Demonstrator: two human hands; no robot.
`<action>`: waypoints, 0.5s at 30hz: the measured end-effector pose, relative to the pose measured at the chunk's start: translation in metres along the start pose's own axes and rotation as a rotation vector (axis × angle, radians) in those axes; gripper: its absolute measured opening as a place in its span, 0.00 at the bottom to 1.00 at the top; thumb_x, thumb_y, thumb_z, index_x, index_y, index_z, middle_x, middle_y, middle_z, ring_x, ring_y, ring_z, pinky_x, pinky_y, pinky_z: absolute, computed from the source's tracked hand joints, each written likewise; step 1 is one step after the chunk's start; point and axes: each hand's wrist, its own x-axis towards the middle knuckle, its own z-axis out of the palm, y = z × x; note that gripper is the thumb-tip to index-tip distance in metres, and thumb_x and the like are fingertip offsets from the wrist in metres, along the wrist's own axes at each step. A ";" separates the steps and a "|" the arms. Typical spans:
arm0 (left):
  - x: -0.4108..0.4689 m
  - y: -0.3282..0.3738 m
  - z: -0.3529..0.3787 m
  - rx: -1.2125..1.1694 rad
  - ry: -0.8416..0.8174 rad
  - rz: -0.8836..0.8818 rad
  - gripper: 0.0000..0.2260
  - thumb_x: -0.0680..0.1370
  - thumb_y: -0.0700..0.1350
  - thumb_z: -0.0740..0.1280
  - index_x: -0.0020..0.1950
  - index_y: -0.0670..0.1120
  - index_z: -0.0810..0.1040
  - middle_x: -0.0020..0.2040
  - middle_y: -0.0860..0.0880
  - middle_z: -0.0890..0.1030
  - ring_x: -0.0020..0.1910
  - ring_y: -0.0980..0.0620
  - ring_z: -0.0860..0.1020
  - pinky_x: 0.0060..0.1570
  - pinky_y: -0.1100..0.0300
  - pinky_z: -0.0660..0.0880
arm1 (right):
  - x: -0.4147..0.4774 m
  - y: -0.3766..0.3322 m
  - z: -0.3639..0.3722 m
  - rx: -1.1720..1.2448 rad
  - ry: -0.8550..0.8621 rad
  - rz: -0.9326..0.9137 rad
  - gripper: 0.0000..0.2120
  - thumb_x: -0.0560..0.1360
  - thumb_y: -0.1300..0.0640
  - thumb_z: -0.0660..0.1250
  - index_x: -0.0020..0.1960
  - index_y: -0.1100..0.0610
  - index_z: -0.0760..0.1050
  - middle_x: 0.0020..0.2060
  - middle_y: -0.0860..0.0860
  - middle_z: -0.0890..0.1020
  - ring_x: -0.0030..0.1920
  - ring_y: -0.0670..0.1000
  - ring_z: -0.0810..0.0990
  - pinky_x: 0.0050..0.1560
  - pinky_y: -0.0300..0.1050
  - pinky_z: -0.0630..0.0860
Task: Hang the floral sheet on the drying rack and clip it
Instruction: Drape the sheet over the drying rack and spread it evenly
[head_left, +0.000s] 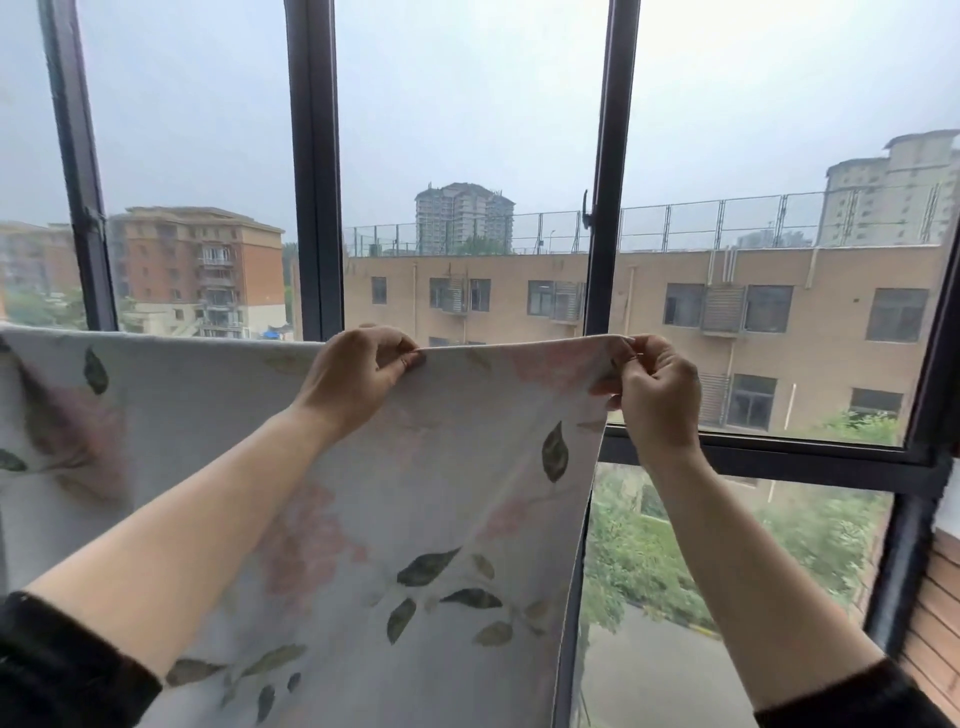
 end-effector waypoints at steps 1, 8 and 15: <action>0.001 0.000 -0.003 0.006 -0.008 -0.010 0.04 0.75 0.44 0.70 0.47 0.46 0.83 0.43 0.49 0.82 0.43 0.49 0.79 0.48 0.54 0.76 | 0.006 -0.003 -0.004 -0.006 0.027 -0.019 0.12 0.77 0.70 0.58 0.44 0.57 0.77 0.30 0.54 0.80 0.23 0.42 0.79 0.23 0.36 0.75; -0.002 0.002 0.003 0.027 0.018 0.068 0.02 0.74 0.39 0.72 0.45 0.43 0.84 0.40 0.50 0.82 0.41 0.49 0.80 0.45 0.54 0.78 | 0.007 0.028 -0.028 -0.089 0.027 0.041 0.15 0.77 0.67 0.60 0.38 0.51 0.75 0.27 0.51 0.79 0.24 0.42 0.78 0.33 0.46 0.80; -0.008 0.008 0.019 0.226 -0.119 0.280 0.03 0.73 0.39 0.72 0.42 0.46 0.84 0.38 0.52 0.83 0.39 0.47 0.79 0.49 0.50 0.75 | -0.054 0.107 -0.034 -0.103 -0.071 0.297 0.09 0.79 0.61 0.64 0.41 0.58 0.77 0.30 0.53 0.81 0.25 0.46 0.80 0.34 0.51 0.81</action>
